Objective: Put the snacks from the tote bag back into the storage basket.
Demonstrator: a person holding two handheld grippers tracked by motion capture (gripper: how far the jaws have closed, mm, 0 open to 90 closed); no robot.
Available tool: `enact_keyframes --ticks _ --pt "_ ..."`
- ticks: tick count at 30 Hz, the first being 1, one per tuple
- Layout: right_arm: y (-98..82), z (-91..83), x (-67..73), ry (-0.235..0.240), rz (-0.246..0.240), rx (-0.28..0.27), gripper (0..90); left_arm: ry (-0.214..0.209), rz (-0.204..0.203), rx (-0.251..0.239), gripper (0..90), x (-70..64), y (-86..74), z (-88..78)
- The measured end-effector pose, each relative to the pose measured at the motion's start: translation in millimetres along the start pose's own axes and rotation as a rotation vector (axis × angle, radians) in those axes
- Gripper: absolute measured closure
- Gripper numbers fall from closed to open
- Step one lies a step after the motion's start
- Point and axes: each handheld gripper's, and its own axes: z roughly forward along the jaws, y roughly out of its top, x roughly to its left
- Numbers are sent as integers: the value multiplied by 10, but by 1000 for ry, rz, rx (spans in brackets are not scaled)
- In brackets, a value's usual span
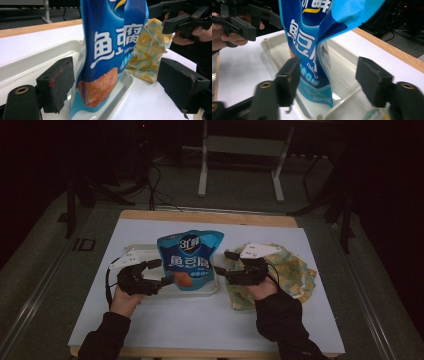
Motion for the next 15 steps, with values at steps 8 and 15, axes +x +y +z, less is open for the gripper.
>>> enact_keyframes --ticks 8,15 --pt "-83 -192 -55 6 18 -18 163 43 8 25 152 -137 -81 -9" --pt "-171 -386 -95 -24 15 -20 144 47 9 35 152 -288 -159 -49"
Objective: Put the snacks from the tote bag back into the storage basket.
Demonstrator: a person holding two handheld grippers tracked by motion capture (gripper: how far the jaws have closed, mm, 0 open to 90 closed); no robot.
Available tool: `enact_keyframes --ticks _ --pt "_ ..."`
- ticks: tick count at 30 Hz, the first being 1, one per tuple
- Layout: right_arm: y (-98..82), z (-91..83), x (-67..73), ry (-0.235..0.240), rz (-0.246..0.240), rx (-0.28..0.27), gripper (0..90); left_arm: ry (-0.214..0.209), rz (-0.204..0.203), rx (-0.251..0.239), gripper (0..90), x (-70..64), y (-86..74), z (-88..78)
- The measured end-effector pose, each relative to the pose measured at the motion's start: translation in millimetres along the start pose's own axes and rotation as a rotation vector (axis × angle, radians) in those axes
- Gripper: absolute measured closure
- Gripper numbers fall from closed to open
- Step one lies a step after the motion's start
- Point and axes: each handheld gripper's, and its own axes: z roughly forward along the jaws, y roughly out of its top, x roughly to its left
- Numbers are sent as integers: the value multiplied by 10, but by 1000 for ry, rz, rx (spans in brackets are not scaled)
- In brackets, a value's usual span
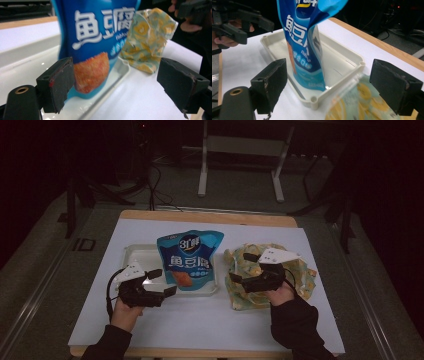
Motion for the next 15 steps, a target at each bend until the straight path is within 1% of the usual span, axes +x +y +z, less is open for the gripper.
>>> enact_keyframes --ticks 1,2,4,6,11,12,15 --pt "-15 -34 -8 -6 2 -2 144 7 3 0 152 -21 -16 -10" --pt "-29 -67 -16 -13 3 -4 144 -1 -2 -2 152 -35 -34 -18" --pt "-61 -133 -33 -18 5 -8 145 2 -8 -3 152 -66 -69 -34" --pt "-94 -195 -51 -32 8 -12 146 -15 -14 -1 152 -99 -102 -40" --pt "-192 -346 -107 -49 13 2 146 -26 10 -4 152 -229 -138 -36" --pt "-218 -379 -117 -49 18 2 147 -21 16 -6 152 -257 -143 -35" --pt "-307 -486 -139 -63 31 0 147 -58 10 -12 152 -318 -161 -15"
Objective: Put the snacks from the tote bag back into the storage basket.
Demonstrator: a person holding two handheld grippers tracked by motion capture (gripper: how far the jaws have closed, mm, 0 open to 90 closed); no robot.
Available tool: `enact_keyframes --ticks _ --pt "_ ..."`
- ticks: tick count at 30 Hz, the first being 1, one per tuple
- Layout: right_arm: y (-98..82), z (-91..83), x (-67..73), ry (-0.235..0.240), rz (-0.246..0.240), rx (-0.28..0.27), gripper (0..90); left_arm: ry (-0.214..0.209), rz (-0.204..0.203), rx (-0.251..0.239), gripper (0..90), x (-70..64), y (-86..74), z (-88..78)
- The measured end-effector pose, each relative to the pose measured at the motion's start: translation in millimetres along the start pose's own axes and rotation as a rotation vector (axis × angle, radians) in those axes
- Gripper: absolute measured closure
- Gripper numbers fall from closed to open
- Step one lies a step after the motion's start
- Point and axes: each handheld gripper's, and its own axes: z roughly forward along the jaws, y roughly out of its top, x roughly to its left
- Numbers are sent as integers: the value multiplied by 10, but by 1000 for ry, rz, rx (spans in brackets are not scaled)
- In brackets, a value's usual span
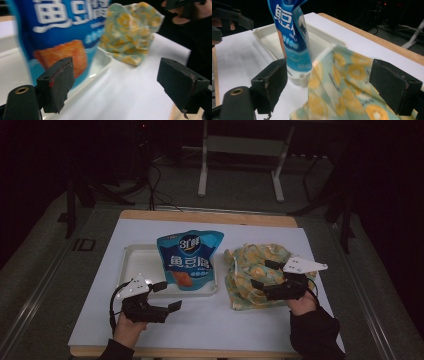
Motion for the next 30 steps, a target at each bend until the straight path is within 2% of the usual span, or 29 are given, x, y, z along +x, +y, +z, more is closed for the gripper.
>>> enact_keyframes --ticks 2,4,5,8,16,22,27,30 --pt "-62 -68 -14 -13 4 0 148 -24 1 -5 152 -48 -10 24" --pt "-127 -131 -24 -27 6 -1 148 -30 8 -3 152 -73 -12 40" --pt "-159 -160 -26 -36 9 -1 148 -50 16 9 152 -119 -20 83" --pt "-260 -247 -37 -59 14 -10 147 -76 27 21 152 -175 -39 162" --pt "-508 -418 -74 -95 27 9 148 -135 23 52 152 -225 -84 384" --pt "-664 -536 -84 -122 53 2 147 -140 63 84 151 -263 -104 532" --pt "-781 -597 -73 -155 61 5 144 -151 60 109 151 -260 -152 634" --pt "-845 -630 -61 -156 82 -2 144 -172 51 113 152 -266 -182 682"
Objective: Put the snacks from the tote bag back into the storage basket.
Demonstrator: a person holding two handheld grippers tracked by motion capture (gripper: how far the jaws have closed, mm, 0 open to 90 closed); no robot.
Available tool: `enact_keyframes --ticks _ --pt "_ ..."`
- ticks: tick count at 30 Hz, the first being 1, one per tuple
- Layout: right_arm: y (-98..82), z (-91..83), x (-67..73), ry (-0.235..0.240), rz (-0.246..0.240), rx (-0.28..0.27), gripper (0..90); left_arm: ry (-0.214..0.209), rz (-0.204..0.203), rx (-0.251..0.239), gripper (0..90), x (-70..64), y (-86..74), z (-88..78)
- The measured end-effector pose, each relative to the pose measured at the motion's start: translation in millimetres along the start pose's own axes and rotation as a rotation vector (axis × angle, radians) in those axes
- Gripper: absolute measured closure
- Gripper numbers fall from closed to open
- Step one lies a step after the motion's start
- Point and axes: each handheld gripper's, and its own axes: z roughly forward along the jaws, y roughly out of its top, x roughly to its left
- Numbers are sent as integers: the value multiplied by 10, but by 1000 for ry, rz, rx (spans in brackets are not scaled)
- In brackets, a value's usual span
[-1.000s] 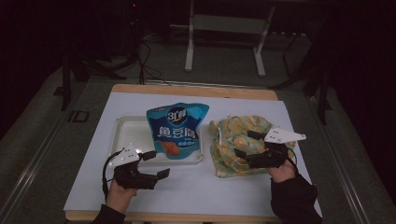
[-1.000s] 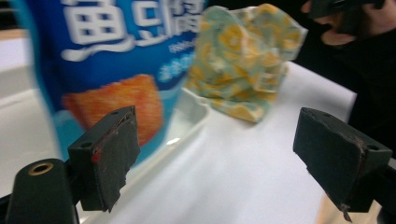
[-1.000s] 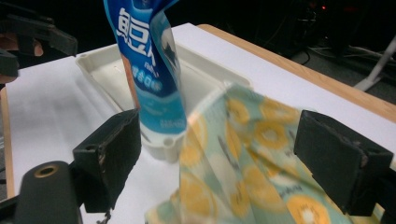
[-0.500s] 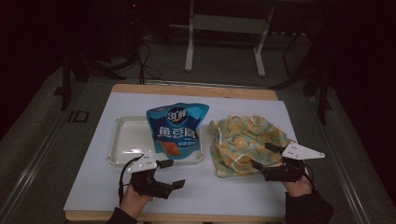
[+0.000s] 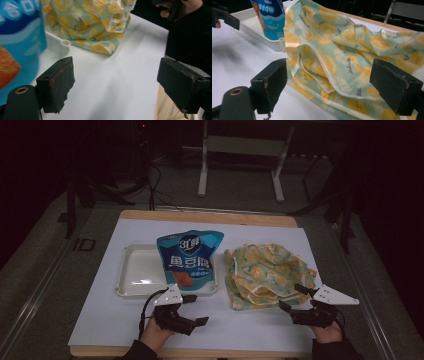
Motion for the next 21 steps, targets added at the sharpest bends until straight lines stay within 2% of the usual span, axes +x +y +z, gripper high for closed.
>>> enact_keyframes --ticks 6,9,12,14,18,21 --pt "-136 -64 10 -18 23 -23 144 -2 10 22 122 -20 -53 80" --pt "-198 -84 23 -44 16 -11 145 0 12 16 110 -23 -69 85" --pt "-243 -120 33 -64 17 -23 145 1 11 9 110 -21 -81 88" --pt "-265 -141 36 -99 9 -31 144 0 15 16 110 -21 -96 99" --pt "-303 -166 16 -120 26 -42 144 -12 20 22 110 -29 -130 119" --pt "-323 -160 -8 -122 33 -44 144 -4 28 28 110 -34 -142 123"
